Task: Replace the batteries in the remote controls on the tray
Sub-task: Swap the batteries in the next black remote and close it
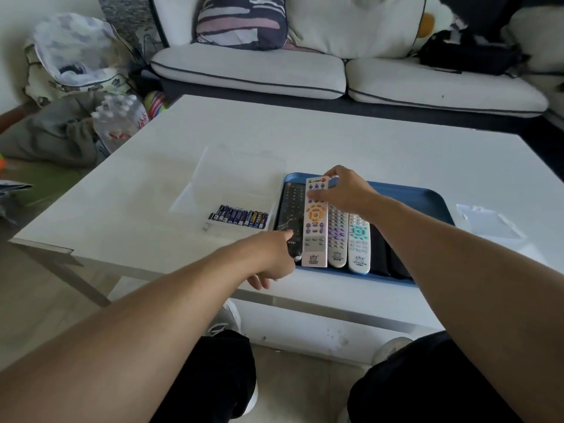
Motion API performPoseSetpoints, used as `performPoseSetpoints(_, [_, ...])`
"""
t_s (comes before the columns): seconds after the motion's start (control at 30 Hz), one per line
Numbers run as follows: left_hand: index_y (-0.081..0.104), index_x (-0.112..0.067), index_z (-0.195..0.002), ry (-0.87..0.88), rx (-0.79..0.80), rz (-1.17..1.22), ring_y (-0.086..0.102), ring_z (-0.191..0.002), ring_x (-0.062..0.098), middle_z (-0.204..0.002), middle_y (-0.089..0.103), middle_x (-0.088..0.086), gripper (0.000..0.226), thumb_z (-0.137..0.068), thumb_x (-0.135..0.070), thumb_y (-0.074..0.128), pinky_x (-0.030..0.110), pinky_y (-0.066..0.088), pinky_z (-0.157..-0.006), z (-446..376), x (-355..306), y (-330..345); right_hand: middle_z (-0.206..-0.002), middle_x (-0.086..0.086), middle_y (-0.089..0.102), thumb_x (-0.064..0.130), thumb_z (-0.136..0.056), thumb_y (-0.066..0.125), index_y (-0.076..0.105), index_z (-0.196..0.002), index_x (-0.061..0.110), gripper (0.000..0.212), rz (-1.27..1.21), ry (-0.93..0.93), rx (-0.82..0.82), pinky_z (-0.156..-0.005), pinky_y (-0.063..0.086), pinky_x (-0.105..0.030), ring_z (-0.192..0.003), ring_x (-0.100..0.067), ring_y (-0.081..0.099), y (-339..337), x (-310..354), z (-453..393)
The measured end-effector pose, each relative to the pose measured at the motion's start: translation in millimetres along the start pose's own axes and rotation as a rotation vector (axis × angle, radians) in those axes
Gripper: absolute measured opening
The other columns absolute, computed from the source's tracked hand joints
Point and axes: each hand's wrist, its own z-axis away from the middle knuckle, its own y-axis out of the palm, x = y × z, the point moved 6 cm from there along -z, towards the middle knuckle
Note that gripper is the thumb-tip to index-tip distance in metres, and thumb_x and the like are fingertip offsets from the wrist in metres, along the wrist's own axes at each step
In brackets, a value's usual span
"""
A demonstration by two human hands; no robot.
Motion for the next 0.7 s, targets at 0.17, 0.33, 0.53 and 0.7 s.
performPoseSetpoints(0.17, [0.04, -0.034, -0.145, 0.119, -0.202, -0.005, 0.072, -0.078, 0.017, -0.096, 0.068, -0.008, 0.072, -0.084, -0.064, 0.064, 0.03, 0.058, -0.064, 20, -23, -15, -0.087, 0.006, 0.072, 0.04, -0.089, 0.072, 0.056, -0.109, 0.023, 0.031, -0.055, -0.075, -0.15, -0.042, 0.042, -0.016, -0.066, -0.005, 0.065, -29, 25, 32])
performPoseSetpoints(0.33, [0.03, -0.034, -0.148, 0.194, -0.388, -0.042, 0.062, -0.112, 0.018, -0.132, 0.061, -0.011, 0.083, -0.081, -0.068, 0.065, 0.033, 0.048, -0.088, 33, -51, -14, -0.081, 0.008, 0.071, 0.037, -0.086, 0.073, 0.058, -0.099, 0.019, 0.027, -0.239, -0.114, -0.408, -0.039, 0.04, -0.014, -0.057, -0.003, 0.063, -63, 44, 76])
performPoseSetpoints(0.53, [0.047, -0.034, -0.11, 0.352, -0.355, 0.527, 0.069, -0.093, 0.017, -0.104, 0.067, -0.002, 0.025, -0.091, -0.025, 0.061, 0.046, 0.06, -0.087, 33, -79, -3, -0.082, 0.014, 0.071, 0.066, -0.081, 0.067, 0.067, -0.093, 0.026, 0.042, -0.269, -0.123, -0.43, -0.057, 0.044, -0.019, -0.075, 0.0, 0.065, -78, 57, 115])
performPoseSetpoints(0.7, [0.058, -0.018, -0.109, 0.48, -0.239, 1.138, 0.07, -0.109, 0.024, -0.115, 0.073, 0.01, 0.024, -0.094, 0.0, 0.063, 0.045, 0.055, -0.098, 39, -93, -12, -0.085, 0.014, 0.069, 0.049, -0.084, 0.073, 0.07, -0.086, 0.029, 0.021, -0.179, -0.136, -0.435, -0.058, 0.041, -0.014, -0.077, 0.001, 0.061, -86, 37, 127])
